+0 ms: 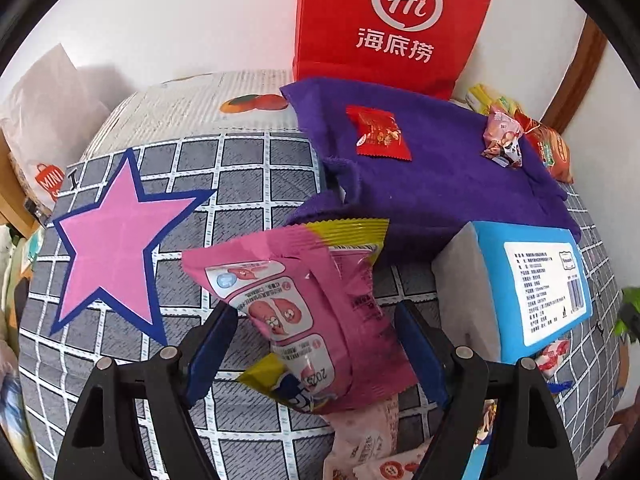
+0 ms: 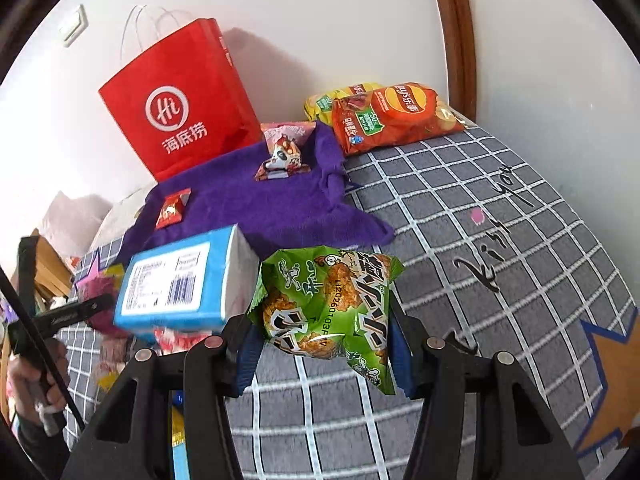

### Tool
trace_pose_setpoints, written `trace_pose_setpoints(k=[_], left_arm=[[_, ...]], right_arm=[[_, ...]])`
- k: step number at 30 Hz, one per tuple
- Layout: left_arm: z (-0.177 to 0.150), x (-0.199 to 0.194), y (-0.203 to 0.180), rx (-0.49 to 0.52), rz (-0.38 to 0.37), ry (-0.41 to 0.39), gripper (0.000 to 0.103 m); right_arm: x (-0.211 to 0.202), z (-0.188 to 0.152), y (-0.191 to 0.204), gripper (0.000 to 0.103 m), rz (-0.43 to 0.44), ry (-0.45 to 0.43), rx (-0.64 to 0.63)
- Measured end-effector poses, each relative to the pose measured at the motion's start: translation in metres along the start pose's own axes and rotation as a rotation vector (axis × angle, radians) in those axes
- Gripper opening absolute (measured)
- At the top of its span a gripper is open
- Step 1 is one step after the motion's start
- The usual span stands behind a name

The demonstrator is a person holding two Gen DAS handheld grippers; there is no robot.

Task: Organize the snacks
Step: 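Grasp the green snack bag with the right gripper while the left grasps the pink-and-yellow bag, then carry both bags over the purple cloth with both grippers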

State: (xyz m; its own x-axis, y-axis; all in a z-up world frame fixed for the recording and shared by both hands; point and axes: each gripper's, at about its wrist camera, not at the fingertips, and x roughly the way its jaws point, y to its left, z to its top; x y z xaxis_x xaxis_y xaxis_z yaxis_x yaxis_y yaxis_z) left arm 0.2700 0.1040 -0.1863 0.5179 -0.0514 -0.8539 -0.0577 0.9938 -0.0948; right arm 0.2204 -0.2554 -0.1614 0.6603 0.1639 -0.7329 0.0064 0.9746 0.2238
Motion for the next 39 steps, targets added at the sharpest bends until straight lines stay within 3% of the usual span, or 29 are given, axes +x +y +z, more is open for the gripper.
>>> trace_pose_setpoints(k=[5, 18, 25, 33, 39], left_arm=[[-0.003, -0.01, 0.005, -0.002, -0.009, -0.03, 0.067], [0.006, -0.075, 0.01, -0.012, -0.075, -0.138, 0.066], [0.035, -0.103, -0.008, 0.015, -0.095, -0.215, 0.066], [0.074, -0.106, -0.024, 0.03, -0.109, -0.256, 0.066], [0.098, -0.101, -0.033, 0.041, -0.111, -0.274, 0.066]], right_arm=[[-0.011, -0.008, 0.012, 0.054, 0.003, -0.009, -0.026], [-0.031, -0.004, 0.041, 0.054, 0.018, -0.028, -0.067], [-0.039, 0.043, 0.059, 0.054, 0.009, -0.061, -0.098], [-0.031, 0.097, 0.08, 0.054, 0.035, -0.123, -0.149], [-0.007, 0.132, 0.091, 0.054, 0.075, -0.1, -0.168]])
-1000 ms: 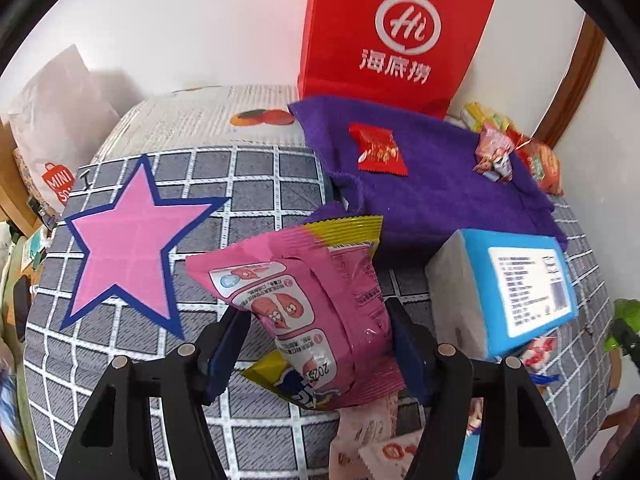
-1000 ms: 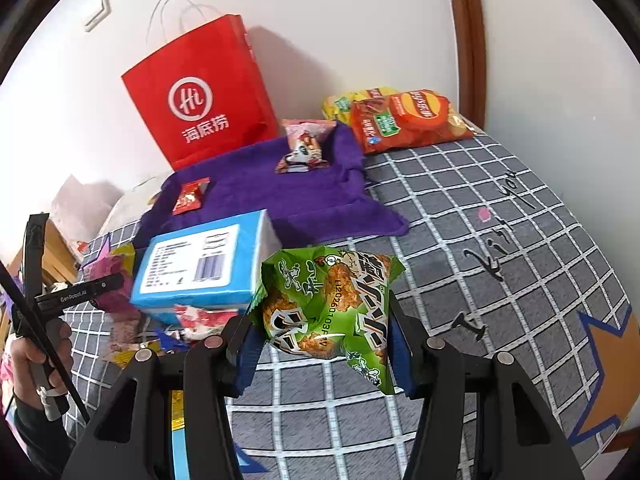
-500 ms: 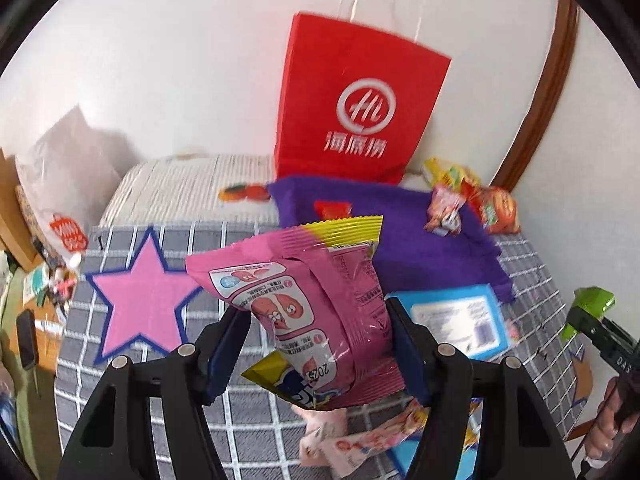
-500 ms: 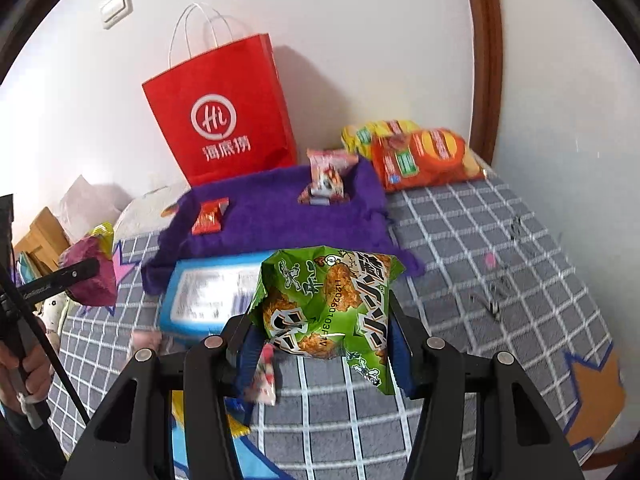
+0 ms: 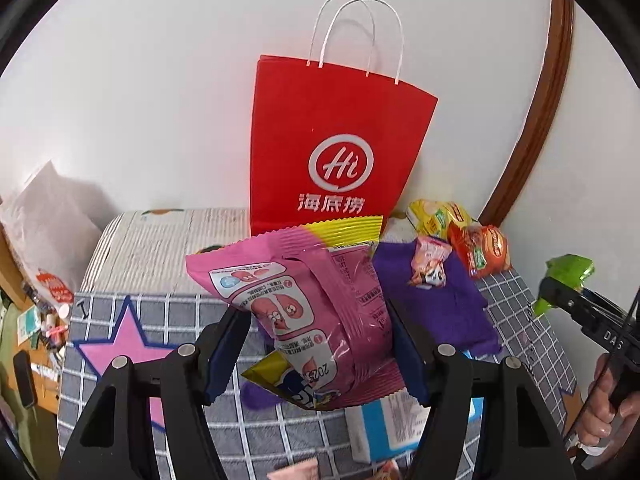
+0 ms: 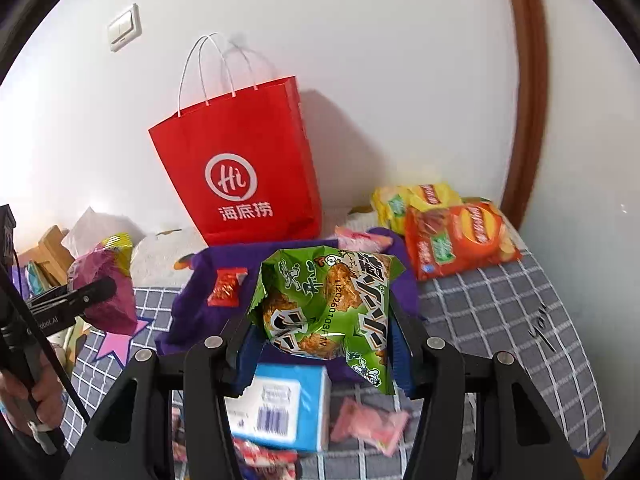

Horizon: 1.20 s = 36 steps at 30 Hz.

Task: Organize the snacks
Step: 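Carry both bags over the purple cloth with both grippers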

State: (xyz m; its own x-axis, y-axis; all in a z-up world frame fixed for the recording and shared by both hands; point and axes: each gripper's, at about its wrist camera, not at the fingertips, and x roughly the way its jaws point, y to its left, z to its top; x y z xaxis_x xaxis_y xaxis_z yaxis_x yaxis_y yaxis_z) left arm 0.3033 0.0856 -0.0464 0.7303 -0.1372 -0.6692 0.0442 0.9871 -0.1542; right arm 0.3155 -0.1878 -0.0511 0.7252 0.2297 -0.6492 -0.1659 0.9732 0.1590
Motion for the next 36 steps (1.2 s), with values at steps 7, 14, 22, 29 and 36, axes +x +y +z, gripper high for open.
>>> trace_pose_setpoints(k=[7, 14, 22, 29, 36], left_arm=[[0.024, 0.022, -0.002, -0.01, -0.012, -0.011, 0.066], [0.024, 0.057, -0.002, -0.004, -0.011, 0.03, 0.066], [0.018, 0.078, 0.0, 0.005, 0.016, 0.084, 0.066], [0.016, 0.088, 0.007, -0.013, 0.025, 0.103, 0.066], [0.014, 0.099, 0.007, -0.01, 0.035, 0.125, 0.066]], right_arm=[[0.041, 0.035, 0.006, 0.054, 0.024, 0.045, -0.037], [0.076, 0.046, 0.006, 0.054, 0.072, 0.066, -0.028], [0.118, 0.032, -0.008, 0.054, 0.06, 0.143, -0.063], [0.14, 0.024, -0.032, 0.054, 0.074, 0.247, -0.057], [0.16, 0.013, -0.041, 0.054, 0.067, 0.337, -0.048]])
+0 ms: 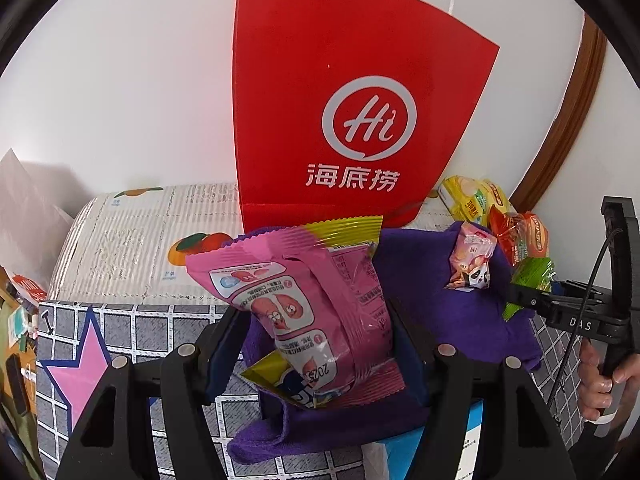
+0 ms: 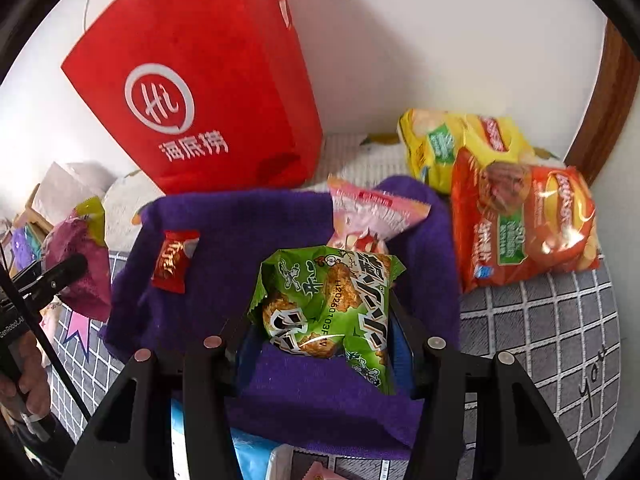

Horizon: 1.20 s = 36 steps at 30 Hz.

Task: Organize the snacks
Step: 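Carry both bags over the purple cloth with both grippers, then open both grippers to release the bags onto the purple cloth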

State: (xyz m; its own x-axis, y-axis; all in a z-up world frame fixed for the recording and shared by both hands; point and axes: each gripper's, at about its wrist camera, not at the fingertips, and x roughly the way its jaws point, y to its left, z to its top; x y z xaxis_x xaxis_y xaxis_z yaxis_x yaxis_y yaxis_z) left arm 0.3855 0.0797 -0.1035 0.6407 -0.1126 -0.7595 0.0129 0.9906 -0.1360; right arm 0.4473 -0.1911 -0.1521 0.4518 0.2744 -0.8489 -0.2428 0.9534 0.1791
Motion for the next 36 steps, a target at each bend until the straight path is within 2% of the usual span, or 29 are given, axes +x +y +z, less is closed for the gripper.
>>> trace_pose_setpoints(k=[18, 36], left_arm=[[-0.006, 0.011, -0.005, 0.013, 0.0, 0.037, 0.066], [-0.011, 0.025, -0.013, 0.042, 0.015, 0.079, 0.066]], right_arm=[[0.041, -0.006, 0.005, 0.055, -0.04, 0.107, -0.007], [0.062, -0.008, 0.009, 0.057, -0.059, 0.152, -0.013]])
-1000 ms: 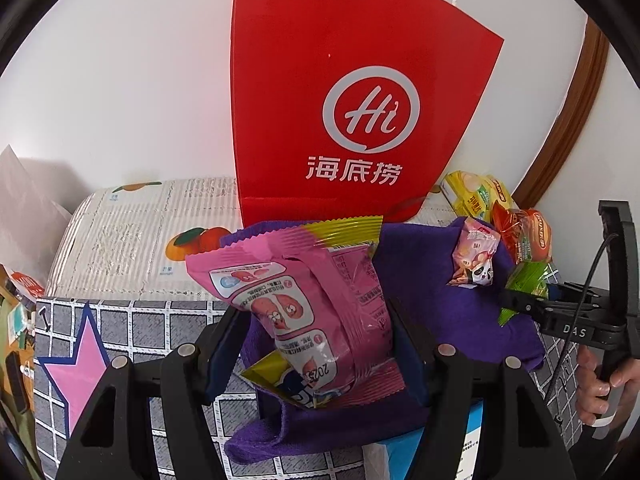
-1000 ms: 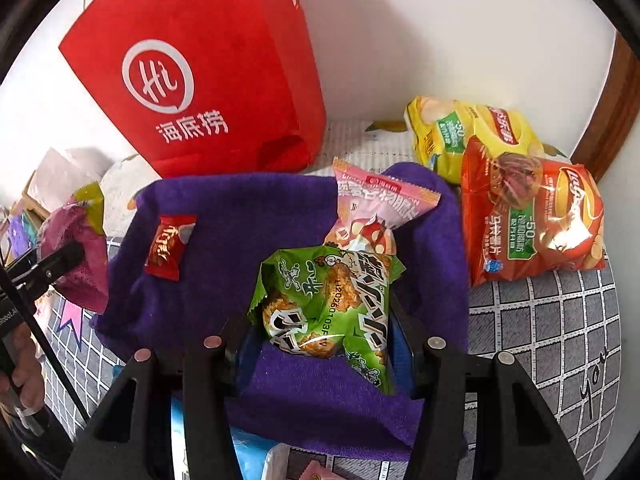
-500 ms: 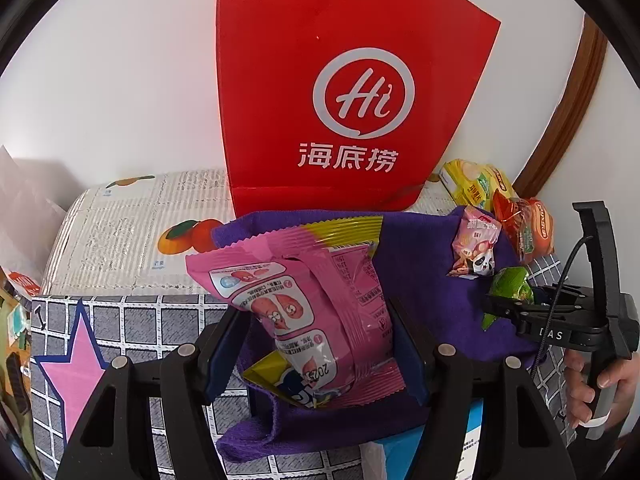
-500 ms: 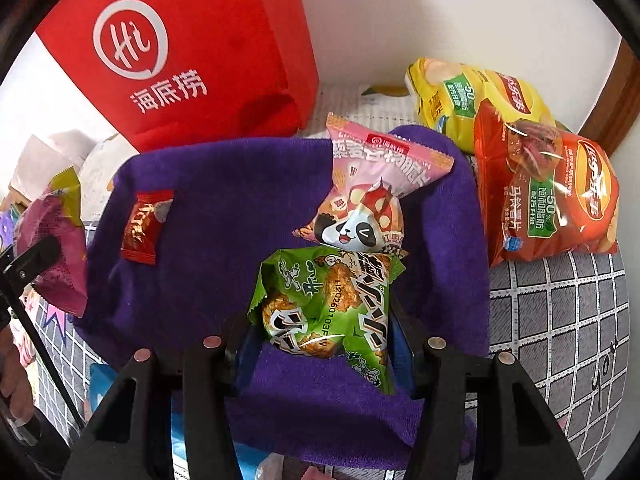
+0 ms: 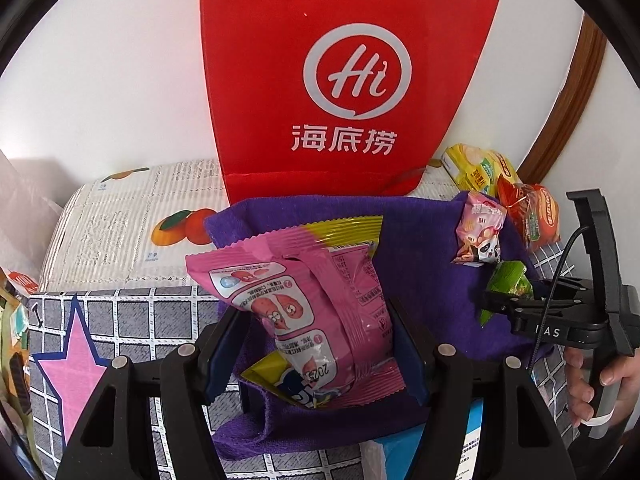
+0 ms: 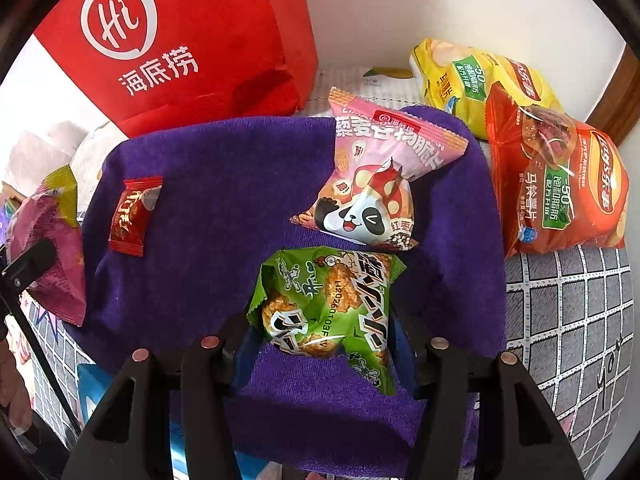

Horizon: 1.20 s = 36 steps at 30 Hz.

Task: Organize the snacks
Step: 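Open both grippers to release the bags onto the purple cloth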

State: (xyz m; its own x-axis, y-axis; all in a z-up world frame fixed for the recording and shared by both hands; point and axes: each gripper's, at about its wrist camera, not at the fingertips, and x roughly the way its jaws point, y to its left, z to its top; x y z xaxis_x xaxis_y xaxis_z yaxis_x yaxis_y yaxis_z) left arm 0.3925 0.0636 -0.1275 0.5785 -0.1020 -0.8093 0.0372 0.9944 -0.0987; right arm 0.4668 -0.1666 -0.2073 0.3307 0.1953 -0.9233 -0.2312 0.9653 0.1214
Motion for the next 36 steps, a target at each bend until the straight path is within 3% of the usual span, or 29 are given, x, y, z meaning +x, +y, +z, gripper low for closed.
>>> trace_pose_setpoints(k=[9, 15, 26, 36], left_arm=[[-0.005, 0.01, -0.008, 0.021, 0.01, 0.026, 0.066], [-0.009, 0.017, -0.013, 0.032, 0.003, 0.048, 0.066], [-0.014, 0.028, -0.021, 0.042, -0.004, 0.082, 0.066], [-0.016, 0.04, -0.024, 0.033, -0.04, 0.111, 0.067]], right_arm=[[-0.005, 0.001, 0.001, 0.073, -0.039, -0.007, -0.023], [-0.019, -0.001, 0.0, 0.073, -0.027, -0.03, -0.026], [-0.068, -0.001, -0.006, 0.073, 0.018, -0.179, 0.03], [-0.09, -0.001, -0.004, 0.073, -0.068, -0.278, 0.008]])
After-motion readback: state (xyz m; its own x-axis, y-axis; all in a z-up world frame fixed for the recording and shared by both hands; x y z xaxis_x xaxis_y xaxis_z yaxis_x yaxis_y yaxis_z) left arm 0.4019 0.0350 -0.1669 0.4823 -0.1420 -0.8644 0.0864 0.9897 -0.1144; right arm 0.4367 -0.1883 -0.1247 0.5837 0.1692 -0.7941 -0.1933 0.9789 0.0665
